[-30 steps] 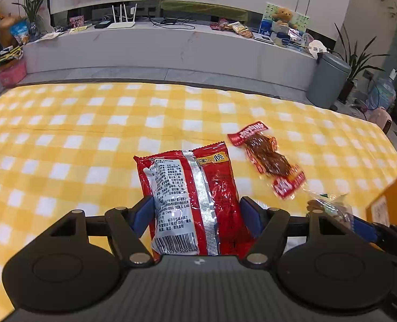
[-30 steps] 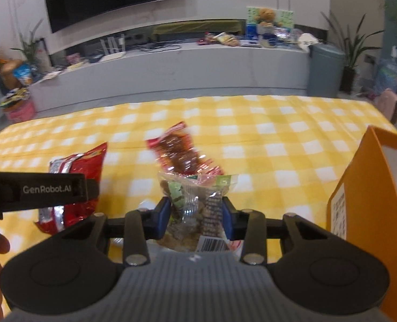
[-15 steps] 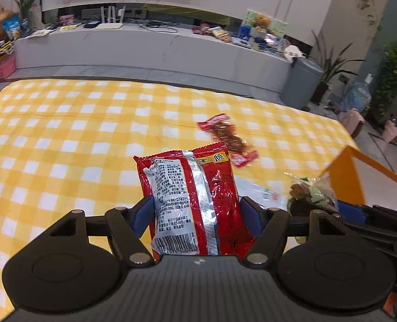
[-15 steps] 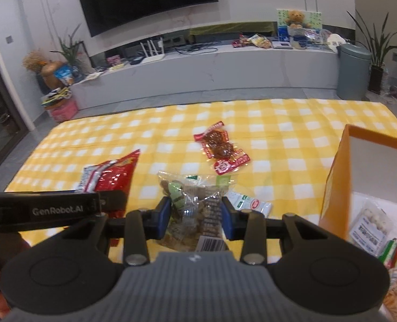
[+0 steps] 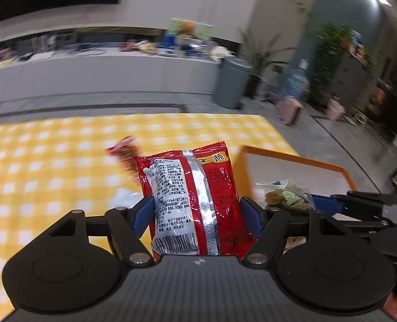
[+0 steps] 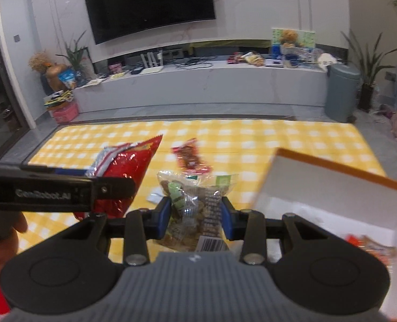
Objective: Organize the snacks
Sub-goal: 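Carry both bags up and over the white box, then lower both bags into the box and open both tools, then withdraw both tools from the box back over the table, then move the right tool to the white packet while the left tool approaches the red-wrapped meat snack, then grasp the white packet with the right tool while the left tool grasps the red-wrapped meat snack, then lift the white packet and meat snack and carry both toward the box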
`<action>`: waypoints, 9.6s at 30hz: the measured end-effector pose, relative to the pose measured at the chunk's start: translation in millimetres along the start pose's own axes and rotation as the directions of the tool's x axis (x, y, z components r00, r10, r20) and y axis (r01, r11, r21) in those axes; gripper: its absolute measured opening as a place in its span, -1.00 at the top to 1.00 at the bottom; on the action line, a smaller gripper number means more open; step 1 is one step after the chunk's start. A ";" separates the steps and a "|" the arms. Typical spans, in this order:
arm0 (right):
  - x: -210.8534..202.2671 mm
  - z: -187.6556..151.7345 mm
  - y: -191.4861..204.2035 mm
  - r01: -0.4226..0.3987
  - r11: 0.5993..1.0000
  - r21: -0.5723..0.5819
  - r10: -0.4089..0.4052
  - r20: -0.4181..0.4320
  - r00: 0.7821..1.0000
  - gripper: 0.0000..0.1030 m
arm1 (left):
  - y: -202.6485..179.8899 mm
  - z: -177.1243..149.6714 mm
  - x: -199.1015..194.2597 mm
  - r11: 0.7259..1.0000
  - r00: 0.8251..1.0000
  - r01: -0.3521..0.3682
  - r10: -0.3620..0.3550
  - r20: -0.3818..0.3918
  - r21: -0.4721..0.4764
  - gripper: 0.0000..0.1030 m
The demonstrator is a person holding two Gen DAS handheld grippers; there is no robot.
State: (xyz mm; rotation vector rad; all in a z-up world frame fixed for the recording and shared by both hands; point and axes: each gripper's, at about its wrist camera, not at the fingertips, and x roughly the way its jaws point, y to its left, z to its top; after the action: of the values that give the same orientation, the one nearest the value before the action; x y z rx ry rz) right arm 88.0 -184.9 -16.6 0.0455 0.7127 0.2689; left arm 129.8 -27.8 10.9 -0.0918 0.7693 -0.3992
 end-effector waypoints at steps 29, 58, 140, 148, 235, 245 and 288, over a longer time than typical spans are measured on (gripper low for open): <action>28.0 -19.2 -171.5 0.312 0.939 -0.146 -0.337 -0.204 0.919 0.27 | -148.6 -2.3 169.3 0.901 0.943 0.216 -0.092 -0.319 0.378 -0.56; 69.8 -29.2 -190.4 0.287 0.940 -0.188 -0.338 -0.367 0.867 0.09 | -166.4 -18.2 205.2 0.878 0.910 0.146 0.060 -0.409 0.455 -0.62; 135.9 49.1 -3.7 -0.030 0.899 -0.437 -0.101 -0.274 0.956 -0.21 | 87.0 -1.7 100.2 0.957 0.966 0.067 0.009 -0.259 0.283 -0.56; 192.4 53.1 21.5 -0.128 0.898 -0.421 -0.048 -0.383 0.923 -0.21 | 125.9 5.0 111.6 0.966 0.954 0.013 0.065 -0.294 0.258 -0.56; 328.4 95.9 -25.7 0.152 0.986 0.066 -0.103 -0.475 0.874 0.06 | 120.6 37.1 228.3 0.966 0.930 -0.254 0.258 -0.263 0.048 -0.07; 310.7 64.9 32.9 0.042 0.999 -0.005 -0.038 -0.515 0.856 0.05 | 140.1 -5.5 169.8 0.980 0.910 -0.157 0.192 -0.368 0.123 -0.07; 274.1 7.5 72.0 -0.129 0.949 -0.288 -0.038 -0.509 0.860 0.10 | 150.5 -60.9 118.5 0.977 0.953 -0.158 0.189 -0.236 0.144 -0.40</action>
State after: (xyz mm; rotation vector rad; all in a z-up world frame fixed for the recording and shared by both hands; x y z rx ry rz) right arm 274.8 -44.1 -176.7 -0.3262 1.1923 0.4472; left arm 212.2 69.3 -144.7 0.1451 0.9900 -0.2921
